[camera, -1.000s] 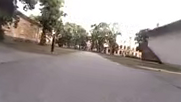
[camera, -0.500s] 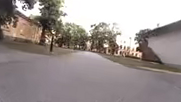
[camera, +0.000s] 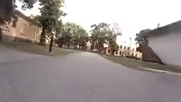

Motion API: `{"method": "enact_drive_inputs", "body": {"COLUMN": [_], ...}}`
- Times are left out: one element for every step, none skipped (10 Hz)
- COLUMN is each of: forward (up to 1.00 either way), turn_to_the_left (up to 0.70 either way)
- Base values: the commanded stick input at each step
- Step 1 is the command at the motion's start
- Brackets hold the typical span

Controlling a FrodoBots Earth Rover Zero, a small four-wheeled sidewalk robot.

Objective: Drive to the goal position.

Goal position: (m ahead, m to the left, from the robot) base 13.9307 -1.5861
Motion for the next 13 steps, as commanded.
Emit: {"method": "enact_drive_inputs", "body": {"forward": [0.45, 0.45, 0.45, 0.45, 0.45, 0.45, 0.45, 0.45, 0.45, 0.45, 0.45, 0.45, 0.45], "turn_to_the_left": [-0.27, -0.20, 0.00, 0.00, 0.00, 0.00, 0.00, 0.00, 0.00, 0.00, 0.00, 0.00, 0.00]}}
